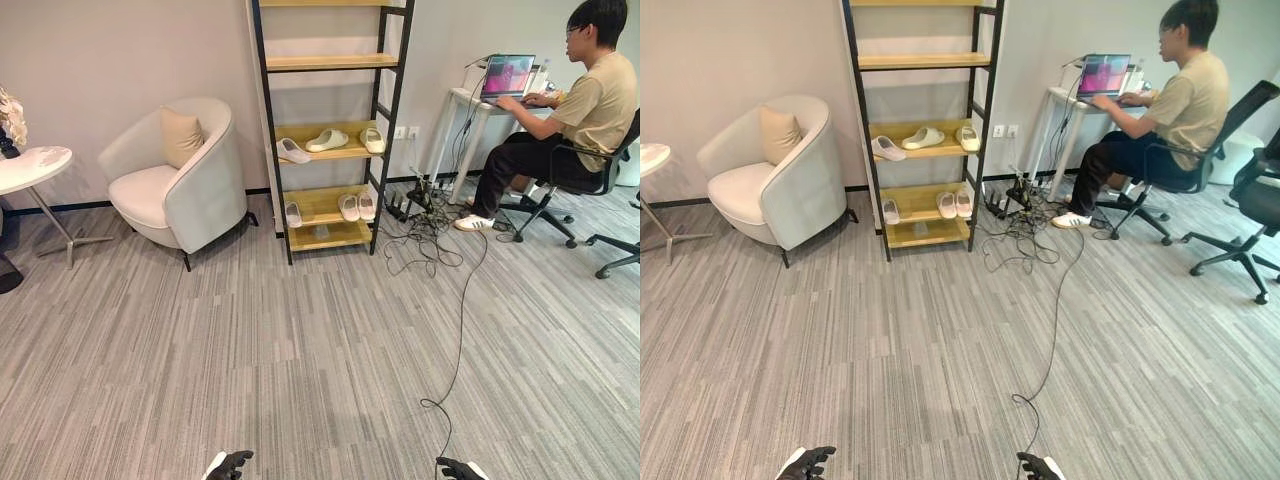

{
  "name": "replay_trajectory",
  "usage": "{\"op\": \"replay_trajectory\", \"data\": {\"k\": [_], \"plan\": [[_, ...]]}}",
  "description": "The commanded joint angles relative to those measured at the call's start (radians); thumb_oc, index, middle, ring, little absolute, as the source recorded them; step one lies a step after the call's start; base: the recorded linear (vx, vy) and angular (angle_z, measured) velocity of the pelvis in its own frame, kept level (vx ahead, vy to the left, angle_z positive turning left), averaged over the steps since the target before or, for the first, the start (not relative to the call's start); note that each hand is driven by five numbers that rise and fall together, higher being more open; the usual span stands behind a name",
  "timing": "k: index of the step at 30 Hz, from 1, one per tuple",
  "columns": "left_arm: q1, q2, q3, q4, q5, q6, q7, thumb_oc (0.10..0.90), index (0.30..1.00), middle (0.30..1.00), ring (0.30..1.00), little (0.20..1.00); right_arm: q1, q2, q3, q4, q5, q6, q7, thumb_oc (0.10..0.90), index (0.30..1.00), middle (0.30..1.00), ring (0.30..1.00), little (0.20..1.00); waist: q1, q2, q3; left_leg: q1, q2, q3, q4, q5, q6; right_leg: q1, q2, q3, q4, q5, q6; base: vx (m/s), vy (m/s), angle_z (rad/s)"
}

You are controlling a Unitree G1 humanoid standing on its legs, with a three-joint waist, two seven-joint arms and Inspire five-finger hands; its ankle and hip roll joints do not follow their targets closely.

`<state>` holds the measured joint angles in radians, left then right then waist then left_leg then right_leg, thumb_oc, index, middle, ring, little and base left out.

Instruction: Arrange the slippers neatly on the shoe rack.

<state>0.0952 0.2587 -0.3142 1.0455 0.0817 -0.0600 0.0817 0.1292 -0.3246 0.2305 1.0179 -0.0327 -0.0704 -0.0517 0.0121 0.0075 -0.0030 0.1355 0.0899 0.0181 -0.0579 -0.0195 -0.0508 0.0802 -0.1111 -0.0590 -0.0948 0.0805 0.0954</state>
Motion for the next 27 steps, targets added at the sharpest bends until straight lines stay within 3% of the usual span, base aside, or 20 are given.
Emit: {"op": "replay_trajectory", "data": {"k": [1,8,15,20,24,26,27], "plan": [[-0.085,0.001,0.014,-0.009,0.034,-0.04,0.027,0.8,0.9,0.9,0.9,0.9,-0.062,0.011,0.013,0.028,0.009,-0.026,-0.023,0.8,0.9,0.9,0.9,0.9,-0.003,-0.041,0.002,-0.05,-0.116,-0.035,-0.029,0.056,0.049,-0.006,0.074,0.01,0.007,0.009,-0.059,0.0,0.0,0.0],[-0.085,-0.005,0.016,-0.022,0.008,-0.036,0.029,0.8,0.9,0.9,0.9,0.9,-0.053,0.013,0.009,0.01,0.021,-0.027,-0.024,0.8,0.9,0.9,0.9,0.9,-0.007,-0.041,0.015,-0.048,-0.108,-0.045,-0.029,0.057,0.049,-0.005,0.081,0.004,0.013,-0.003,-0.066,0.01,-0.031,0.03],[-0.097,-0.002,-0.006,-0.054,0.001,-0.035,0.03,0.8,0.9,0.9,0.9,0.9,-0.06,0.011,0.008,-0.025,0.047,-0.035,-0.025,0.8,0.9,0.9,0.9,0.9,-0.012,-0.034,0.05,-0.052,-0.086,-0.054,-0.012,0.061,0.045,-0.048,0.103,0.001,0.101,-0.046,-0.089,0.01,-0.071,0.08],[-0.112,-0.001,-0.025,-0.079,-0.005,-0.038,0.02,0.8,0.9,0.9,0.9,0.9,-0.063,-0.001,0.008,-0.054,0.062,-0.044,-0.022,0.8,0.9,0.9,0.9,0.9,-0.012,-0.057,0.087,-0.156,-0.087,-0.049,0.203,0.018,0.023,-0.039,0.104,0.018,0.098,-0.051,-0.104,0.02,-0.103,0.17],[-0.125,-0.001,-0.04,-0.085,-0.005,-0.033,0.017,0.8,0.9,0.9,0.9,0.9,-0.065,-0.016,0.004,-0.07,0.07,-0.043,-0.024,0.8,0.9,0.9,0.9,0.9,-0.011,-0.075,0.121,-0.311,-0.086,-0.049,0.44,0.089,0.026,-0.028,0.102,0.017,0.098,-0.052,-0.124,0.05,-0.089,0.2],[-0.122,0.002,-0.043,-0.09,-0.003,-0.032,0.017,0.8,0.9,0.9,0.9,0.9,-0.064,-0.02,0.005,-0.072,0.069,-0.04,-0.026,0.8,0.9,0.9,0.9,0.9,-0.008,-0.076,0.127,-0.351,-0.088,-0.034,0.458,0.089,0.038,-0.021,0.105,0.022,0.103,-0.066,-0.13,0.18,-0.023,0.1],[-0.116,0.001,-0.044,-0.091,0.001,-0.033,0.016,0.8,0.9,0.9,0.9,0.9,-0.061,-0.022,0.005,-0.08,0.069,-0.04,-0.024,0.8,0.9,0.9,0.9,0.9,-0.002,-0.076,0.122,-0.368,-0.105,-0.024,0.402,0.069,0.047,-0.012,0.112,0.029,0.1,-0.074,-0.128,0.29,0.021,-0.07]]}}
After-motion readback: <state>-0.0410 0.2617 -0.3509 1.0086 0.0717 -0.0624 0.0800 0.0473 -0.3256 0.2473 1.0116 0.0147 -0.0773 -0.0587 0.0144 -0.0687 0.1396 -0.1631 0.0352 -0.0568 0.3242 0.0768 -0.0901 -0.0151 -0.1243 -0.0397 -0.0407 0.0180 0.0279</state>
